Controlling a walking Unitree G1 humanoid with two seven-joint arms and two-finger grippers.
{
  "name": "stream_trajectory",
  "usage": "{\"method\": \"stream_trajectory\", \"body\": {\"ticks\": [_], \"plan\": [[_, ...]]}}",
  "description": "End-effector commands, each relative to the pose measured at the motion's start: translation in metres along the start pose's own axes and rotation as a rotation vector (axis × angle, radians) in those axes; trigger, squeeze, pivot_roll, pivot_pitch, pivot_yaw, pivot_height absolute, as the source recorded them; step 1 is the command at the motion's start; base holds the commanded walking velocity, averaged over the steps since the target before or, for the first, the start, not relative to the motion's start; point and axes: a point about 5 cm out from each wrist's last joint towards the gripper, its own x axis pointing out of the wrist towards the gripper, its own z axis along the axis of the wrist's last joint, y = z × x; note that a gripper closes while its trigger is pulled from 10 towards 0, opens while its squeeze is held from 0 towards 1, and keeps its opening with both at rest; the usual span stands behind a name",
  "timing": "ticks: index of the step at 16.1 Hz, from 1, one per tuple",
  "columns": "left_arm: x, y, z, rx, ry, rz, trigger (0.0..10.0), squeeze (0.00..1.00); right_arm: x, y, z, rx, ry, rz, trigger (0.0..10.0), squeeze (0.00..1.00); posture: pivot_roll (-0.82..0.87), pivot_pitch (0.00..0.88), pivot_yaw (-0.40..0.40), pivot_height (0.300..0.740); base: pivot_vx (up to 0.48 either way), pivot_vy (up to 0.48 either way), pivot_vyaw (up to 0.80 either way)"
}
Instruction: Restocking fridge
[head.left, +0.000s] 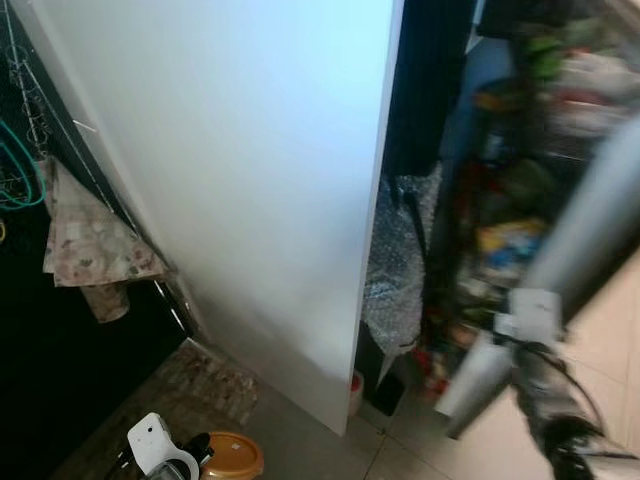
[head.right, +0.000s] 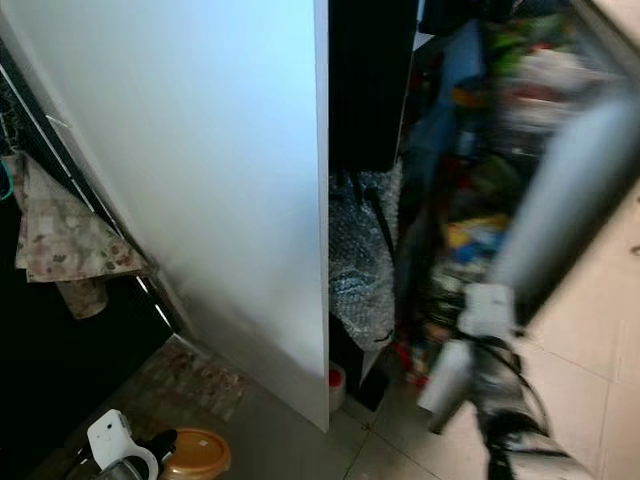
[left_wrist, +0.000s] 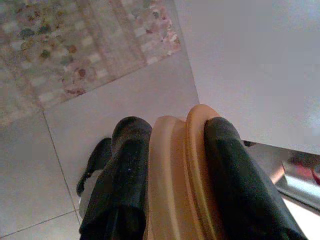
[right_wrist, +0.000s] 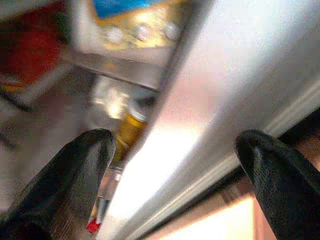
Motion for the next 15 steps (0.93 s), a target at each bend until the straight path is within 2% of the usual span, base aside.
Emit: {"method": "stream_trajectory", "body": {"ticks": [1, 4, 6, 7, 8, 9, 10, 11, 13, 14, 15], "plan": [[-0.001, 0.004, 0.0, 0.026, 0.007, 0.016, 10.0, 0.0, -0.002, -0.023, -0.017, 0.061, 0.086, -0.115, 10.0, 0.0, 0.0, 0.0, 0.039, 0.74, 0.0, 0.0, 0.0], [-0.001, 0.005, 0.0, 0.026, 0.007, 0.019, 10.0, 0.0, -0.012, -0.061, -0.049, 0.207, 0.221, -0.308, 10.0, 0.0, 0.0, 0.0, 0.039, 0.74, 0.0, 0.0, 0.0], [-0.001, 0.005, 0.0, 0.029, 0.008, 0.02, 10.0, 0.0, -0.016, -0.065, -0.057, 0.228, 0.252, -0.323, 10.0, 0.0, 0.0, 0.0, 0.039, 0.74, 0.0, 0.0, 0.0], [-0.001, 0.005, 0.0, 0.034, 0.009, 0.02, 10.0, 0.0, -0.019, -0.06, -0.063, 0.234, 0.272, -0.293, 10.0, 0.0, 0.0, 0.0, 0.04, 0.74, 0.0, 0.0, 0.0], [-0.001, 0.005, -0.001, 0.041, 0.012, 0.019, 10.0, 0.0, -0.025, -0.036, -0.076, 0.24, 0.333, -0.163, 10.0, 0.0, 0.0, 0.0, 0.041, 0.74, 0.0, 0.0, 0.0], [-0.001, 0.005, -0.001, 0.051, 0.015, 0.021, 10.0, 0.0, -0.033, -0.013, -0.087, 0.202, 0.378, -0.039, 10.0, 0.0, 0.0, 0.0, 0.041, 0.74, 0.0, 0.0, 0.0], [-0.001, 0.005, -0.001, 0.052, 0.016, 0.023, 10.0, 0.0, -0.044, 0.008, -0.101, 0.117, 0.431, 0.081, 10.0, 0.0, 0.0, 0.0, 0.042, 0.74, 0.0, 0.0, 0.0], [-0.001, 0.006, -0.001, 0.047, 0.015, 0.025, 10.0, 0.0, -0.055, 0.021, -0.113, 0.074, 0.479, 0.154, 10.0, 0.0, 0.0, 0.0, 0.041, 0.74, 0.0, 0.0, 0.0], [-0.001, 0.006, -0.001, 0.041, 0.016, 0.028, 10.0, 0.0, -0.071, 0.034, -0.13, 0.07, 0.548, 0.212, 10.0, 0.0, 0.0, 0.0, 0.041, 0.74, 0.0, 0.0, 0.0], [-0.001, 0.007, -0.001, 0.032, 0.015, 0.033, 10.0, 0.0, -0.098, 0.047, -0.155, 0.028, 0.645, 0.281, 10.0, 0.0, 0.02, 0.0, 0.036, 0.74, 0.0, 0.0, 0.0], [-0.001, 0.007, -0.001, 0.03, 0.015, 0.034, 10.0, 0.0, -0.104, 0.051, -0.16, 0.019, 0.657, 0.299, 10.0, 0.0, 0.02, 0.0, 0.037, 0.74, 0.0, 0.0, 0.0]]}}
